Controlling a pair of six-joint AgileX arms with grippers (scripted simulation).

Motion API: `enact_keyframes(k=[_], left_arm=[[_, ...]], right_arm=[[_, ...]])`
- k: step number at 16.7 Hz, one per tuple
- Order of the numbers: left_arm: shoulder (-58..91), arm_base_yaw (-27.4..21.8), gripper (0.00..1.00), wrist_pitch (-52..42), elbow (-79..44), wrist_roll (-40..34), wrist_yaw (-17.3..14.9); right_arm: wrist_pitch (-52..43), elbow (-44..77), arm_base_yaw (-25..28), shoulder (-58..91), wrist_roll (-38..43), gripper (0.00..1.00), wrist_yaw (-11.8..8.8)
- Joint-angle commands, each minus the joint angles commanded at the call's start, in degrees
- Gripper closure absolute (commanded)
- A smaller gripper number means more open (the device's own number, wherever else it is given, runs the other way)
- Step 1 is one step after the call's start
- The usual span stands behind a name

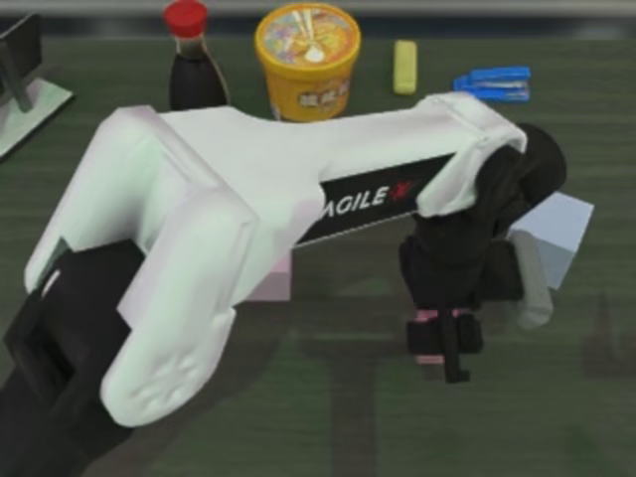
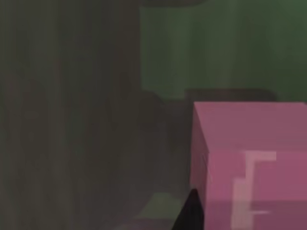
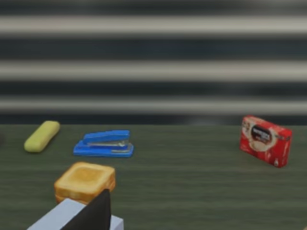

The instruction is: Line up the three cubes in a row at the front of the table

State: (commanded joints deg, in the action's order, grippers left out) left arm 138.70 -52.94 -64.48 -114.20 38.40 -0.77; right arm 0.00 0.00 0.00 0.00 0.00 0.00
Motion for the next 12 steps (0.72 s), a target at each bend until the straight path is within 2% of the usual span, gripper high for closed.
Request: enact_keyframes(k=[5, 12], left_arm=[[0.00, 0.00, 0.02, 0.00, 0.00, 0.00, 0.00], [0.00, 0.00, 0.00, 0.00, 0.00, 0.00, 0.00]], right_arm=[[0.00, 0.00, 0.00, 0.00, 0.00, 0.00, 0.00], [0.00, 0.00, 0.00, 0.00, 0.00, 0.00, 0.00]])
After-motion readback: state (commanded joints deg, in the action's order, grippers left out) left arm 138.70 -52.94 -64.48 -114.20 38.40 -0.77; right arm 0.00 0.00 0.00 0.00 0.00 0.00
